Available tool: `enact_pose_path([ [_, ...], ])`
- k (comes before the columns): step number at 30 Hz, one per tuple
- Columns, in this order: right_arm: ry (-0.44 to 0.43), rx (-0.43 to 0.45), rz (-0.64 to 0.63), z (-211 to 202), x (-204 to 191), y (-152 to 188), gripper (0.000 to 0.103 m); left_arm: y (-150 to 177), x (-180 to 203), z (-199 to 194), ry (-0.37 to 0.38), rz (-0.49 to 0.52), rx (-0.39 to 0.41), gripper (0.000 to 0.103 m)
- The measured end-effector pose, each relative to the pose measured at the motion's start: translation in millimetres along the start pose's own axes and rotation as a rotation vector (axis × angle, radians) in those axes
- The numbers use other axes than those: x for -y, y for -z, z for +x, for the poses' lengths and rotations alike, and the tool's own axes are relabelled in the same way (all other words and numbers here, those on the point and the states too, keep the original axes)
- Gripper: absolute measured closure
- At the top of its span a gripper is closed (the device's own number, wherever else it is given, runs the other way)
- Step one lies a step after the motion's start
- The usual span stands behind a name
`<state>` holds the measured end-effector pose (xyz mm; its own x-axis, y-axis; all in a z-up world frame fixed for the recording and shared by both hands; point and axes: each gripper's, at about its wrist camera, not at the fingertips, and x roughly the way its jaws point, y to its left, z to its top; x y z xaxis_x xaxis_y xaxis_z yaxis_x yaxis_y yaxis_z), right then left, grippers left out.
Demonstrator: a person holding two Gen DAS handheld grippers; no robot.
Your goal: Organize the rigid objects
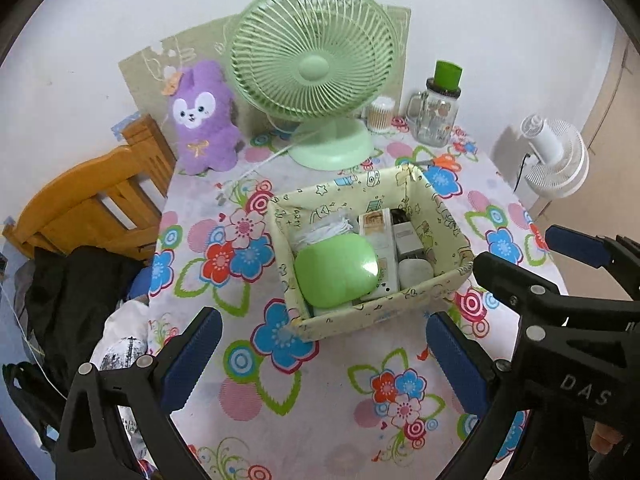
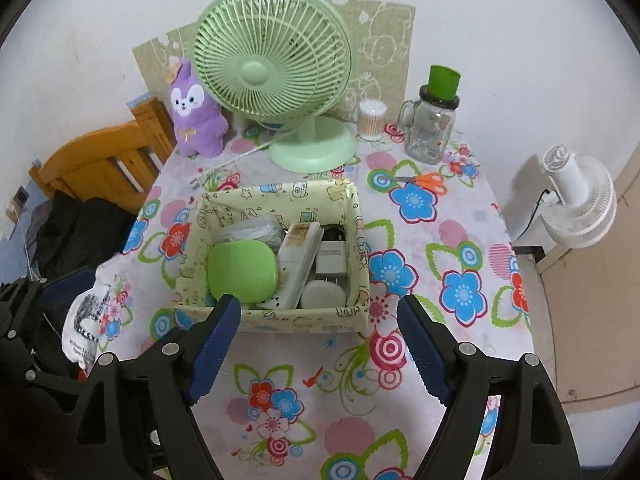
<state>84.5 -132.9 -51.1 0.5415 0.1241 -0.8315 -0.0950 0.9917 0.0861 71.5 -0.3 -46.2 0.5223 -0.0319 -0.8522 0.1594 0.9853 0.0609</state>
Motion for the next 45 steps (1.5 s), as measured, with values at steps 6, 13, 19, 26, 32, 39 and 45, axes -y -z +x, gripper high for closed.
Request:
enact_pose_path([
  [6,0.027,0.041,0.022,-26.9,-3.6,9.7,0.016,8.3,-8.6,-22.2,0.005,-0.007,0.03,0.0],
  [13,0.041,0.089,0.034,-54.2,6.0,14.6,0.014,13.4,-9.1,-43.5,-0.006,-0.035,0.061,0.0],
  [19,0.046,0.119,0.016,-82.5,19.7,14.0,0.013,8.0,-2.0,-83.0,-0.04,-0.054,0.136,0.0],
  [26,0.068,0.206,0.014,-125.4,33.3,16.3,0.011,9.1,3.8,-117.8,-0.013,-0.102,0.204,0.0],
  [32,0.073,0.225,0.024,-142.7,40.2,25.6,0.01,16.7,4.6,-130.3,-0.03,-0.111,0.215,0.0],
  [39,0.071,0.233,0.034,-155.9,40.9,39.3,0.01,23.7,4.3,-138.7,-0.022,-0.15,0.224,0.0],
  [45,0.061,0.248,0.02,-163.6,35.9,44.2,0.009,24.4,12.9,-148.7,-0.034,-0.119,0.245,0.0],
])
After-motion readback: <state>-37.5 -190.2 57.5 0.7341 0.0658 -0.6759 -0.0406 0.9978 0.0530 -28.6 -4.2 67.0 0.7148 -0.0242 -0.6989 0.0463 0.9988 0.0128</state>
